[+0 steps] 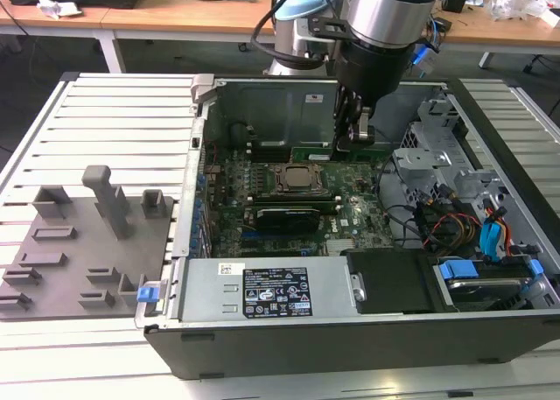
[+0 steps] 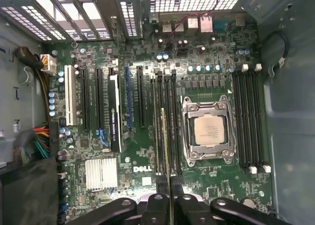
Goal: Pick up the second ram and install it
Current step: 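Insert the second ram into the second slot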
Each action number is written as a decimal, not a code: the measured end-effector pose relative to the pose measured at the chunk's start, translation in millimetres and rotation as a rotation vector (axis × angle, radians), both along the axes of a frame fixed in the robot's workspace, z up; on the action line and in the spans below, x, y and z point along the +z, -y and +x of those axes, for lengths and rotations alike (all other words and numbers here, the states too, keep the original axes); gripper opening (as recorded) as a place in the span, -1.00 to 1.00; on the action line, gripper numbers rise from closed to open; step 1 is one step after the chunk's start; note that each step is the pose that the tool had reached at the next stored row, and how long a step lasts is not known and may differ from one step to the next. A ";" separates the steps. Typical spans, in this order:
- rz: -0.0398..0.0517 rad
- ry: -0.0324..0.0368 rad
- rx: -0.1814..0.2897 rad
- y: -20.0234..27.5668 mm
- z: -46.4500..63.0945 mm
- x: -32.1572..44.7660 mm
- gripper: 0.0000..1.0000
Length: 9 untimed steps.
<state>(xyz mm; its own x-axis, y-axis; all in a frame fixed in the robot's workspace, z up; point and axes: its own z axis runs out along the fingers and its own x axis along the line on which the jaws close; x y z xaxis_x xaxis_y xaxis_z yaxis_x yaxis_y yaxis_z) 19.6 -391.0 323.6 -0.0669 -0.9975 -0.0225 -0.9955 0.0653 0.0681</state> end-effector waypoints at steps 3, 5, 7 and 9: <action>0.0001 0.0000 0.000 0.0 0.0 -4.9 -0.73; 0.0005 0.0000 0.000 0.0 0.0 -9.0 -0.73; 0.0005 0.0000 0.000 0.0 0.0 -12.4 -0.73; 0.0005 0.0000 0.000 0.0 0.0 -14.9 -0.73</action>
<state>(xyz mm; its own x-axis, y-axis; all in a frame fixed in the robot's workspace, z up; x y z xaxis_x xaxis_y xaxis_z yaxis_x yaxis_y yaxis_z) 19.6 -391.0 308.7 -0.0669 -0.9975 -0.0230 -0.9955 0.0652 0.0682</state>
